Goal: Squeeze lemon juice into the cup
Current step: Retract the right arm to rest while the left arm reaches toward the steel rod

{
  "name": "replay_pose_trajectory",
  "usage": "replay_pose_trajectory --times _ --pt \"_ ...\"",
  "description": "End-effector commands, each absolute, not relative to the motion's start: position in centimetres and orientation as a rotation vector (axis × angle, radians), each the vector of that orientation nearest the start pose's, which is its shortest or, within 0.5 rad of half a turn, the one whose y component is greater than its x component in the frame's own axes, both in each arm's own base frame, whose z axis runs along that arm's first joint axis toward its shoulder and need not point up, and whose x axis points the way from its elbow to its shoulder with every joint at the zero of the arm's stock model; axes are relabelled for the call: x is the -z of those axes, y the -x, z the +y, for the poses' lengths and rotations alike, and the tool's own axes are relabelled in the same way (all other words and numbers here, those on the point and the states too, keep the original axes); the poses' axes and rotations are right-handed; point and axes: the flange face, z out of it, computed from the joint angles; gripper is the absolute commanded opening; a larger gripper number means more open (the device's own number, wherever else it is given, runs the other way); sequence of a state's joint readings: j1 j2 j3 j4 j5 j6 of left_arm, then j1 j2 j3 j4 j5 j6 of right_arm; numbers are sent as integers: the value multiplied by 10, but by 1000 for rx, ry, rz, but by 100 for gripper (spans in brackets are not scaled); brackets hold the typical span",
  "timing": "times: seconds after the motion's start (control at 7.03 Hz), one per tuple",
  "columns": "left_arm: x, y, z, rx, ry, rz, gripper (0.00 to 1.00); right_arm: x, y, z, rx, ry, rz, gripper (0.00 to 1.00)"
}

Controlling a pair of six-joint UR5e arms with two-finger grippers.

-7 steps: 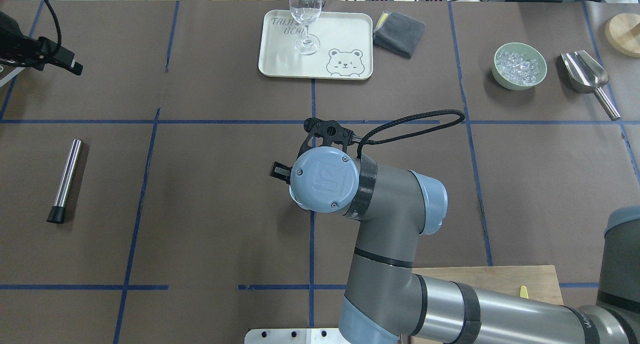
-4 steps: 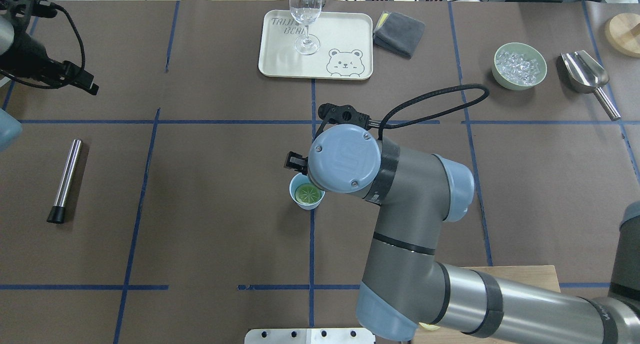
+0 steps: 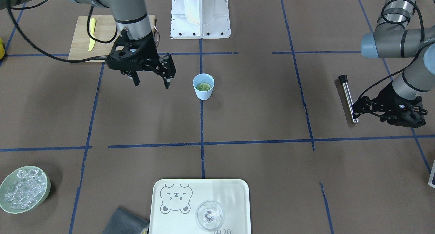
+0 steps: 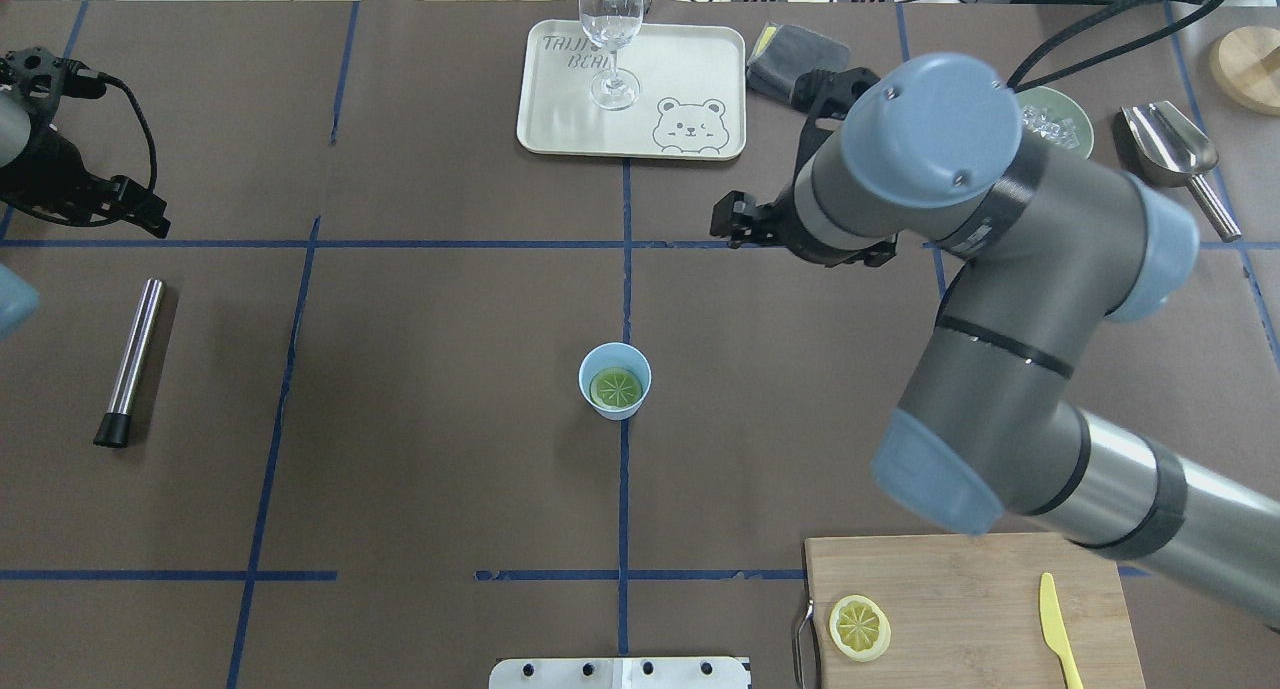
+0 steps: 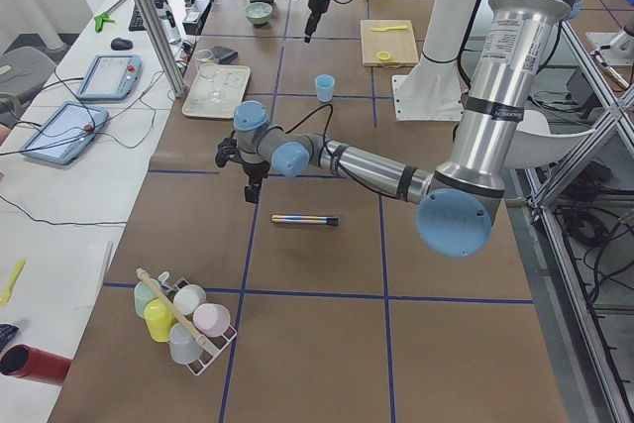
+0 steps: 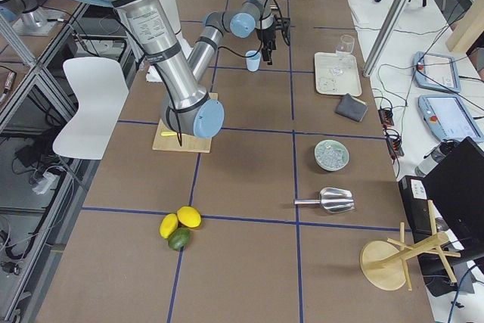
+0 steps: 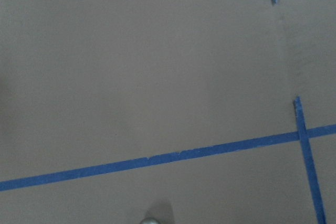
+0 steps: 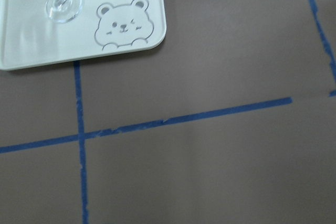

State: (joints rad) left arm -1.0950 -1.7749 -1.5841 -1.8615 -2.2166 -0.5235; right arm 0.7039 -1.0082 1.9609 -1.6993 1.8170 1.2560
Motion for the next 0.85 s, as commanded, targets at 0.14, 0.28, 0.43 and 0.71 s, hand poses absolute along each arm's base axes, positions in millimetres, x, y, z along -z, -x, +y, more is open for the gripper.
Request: replay_pose_trajectory --times 0.14,0.28,0.43,0.71 --pt "-541 -206 -550 -110 -81 772 100 -257 235 -536 -155 -196 -820 100" --pt "-545 -207 -549 -108 -72 768 100 -287 185 -554 -101 -193 -815 100" --pt "-550 -225 -542 -135 -53 763 100 -324 146 -569 -38 -173 -820 100" --pt "-557 -231 -539 -136 -32 760 100 -378 81 -578 68 -166 -863 100"
